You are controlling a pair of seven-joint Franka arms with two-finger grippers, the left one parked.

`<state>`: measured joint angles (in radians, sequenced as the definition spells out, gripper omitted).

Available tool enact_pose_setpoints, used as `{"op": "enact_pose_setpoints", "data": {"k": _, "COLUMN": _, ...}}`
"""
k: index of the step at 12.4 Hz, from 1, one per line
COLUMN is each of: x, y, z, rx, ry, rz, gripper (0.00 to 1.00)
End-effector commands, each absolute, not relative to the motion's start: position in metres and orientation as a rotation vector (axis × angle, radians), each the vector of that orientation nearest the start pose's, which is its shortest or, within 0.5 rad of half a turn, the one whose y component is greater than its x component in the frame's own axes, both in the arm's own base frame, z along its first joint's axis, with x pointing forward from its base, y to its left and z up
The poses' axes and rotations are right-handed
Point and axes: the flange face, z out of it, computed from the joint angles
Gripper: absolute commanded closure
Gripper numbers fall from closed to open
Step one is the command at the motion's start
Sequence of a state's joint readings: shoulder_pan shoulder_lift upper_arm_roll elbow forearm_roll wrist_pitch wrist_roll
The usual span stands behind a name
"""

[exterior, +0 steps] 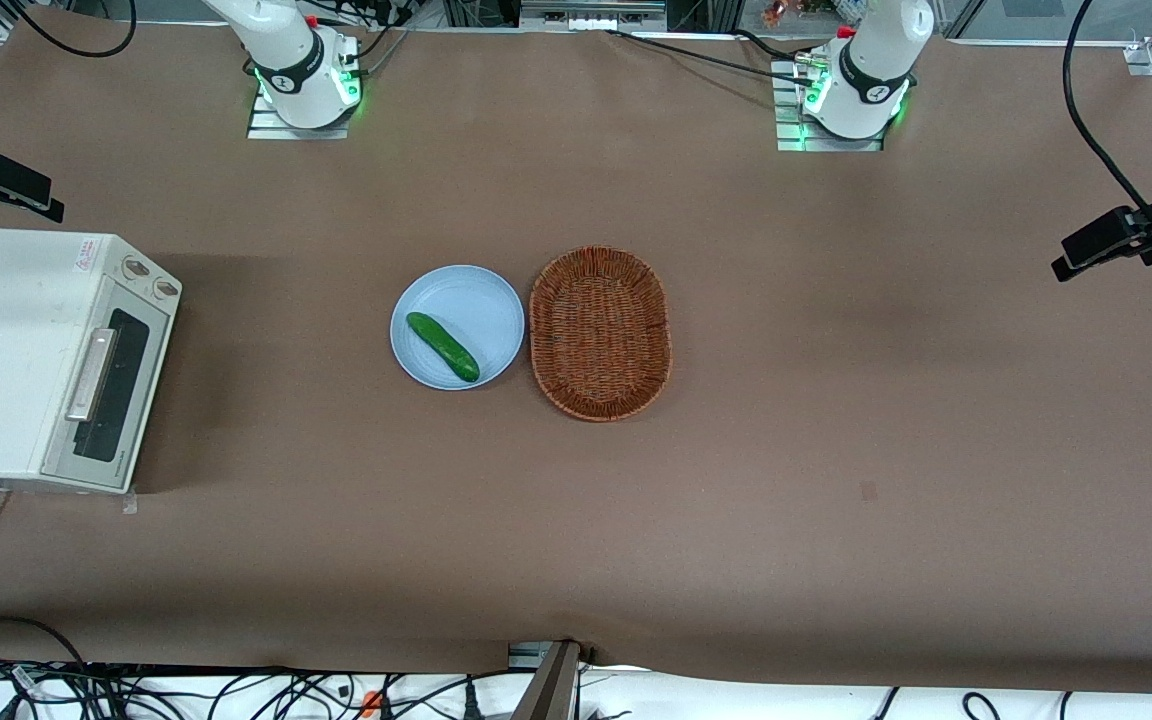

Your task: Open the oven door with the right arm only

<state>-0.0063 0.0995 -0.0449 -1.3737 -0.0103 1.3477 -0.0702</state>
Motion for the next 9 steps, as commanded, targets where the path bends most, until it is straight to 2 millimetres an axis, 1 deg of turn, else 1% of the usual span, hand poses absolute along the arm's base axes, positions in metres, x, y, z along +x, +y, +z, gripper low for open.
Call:
{"op": "enact_pose_setpoints", "data": {"k": 1, "x": 0.5591, "y": -0.0268, "z": 0.6399, "rx": -3.154, "ry": -0.020, "rz": 0.222, "gripper": 0.00}}
{"op": "enact_pose_setpoints", "data": {"k": 7, "x": 0.5588, "y": -0.0260, "z": 0.6389, "rx": -3.153, "ry": -0.027, "rz": 0.230, "gripper": 0.00}}
{"op": "enact_pose_setpoints", "data": {"k": 9, "x": 0.5585, "y": -0.0260, "z": 0.6356, "rx": -3.151, "ry": -0.027, "rz": 0.249, "gripper": 0.00}}
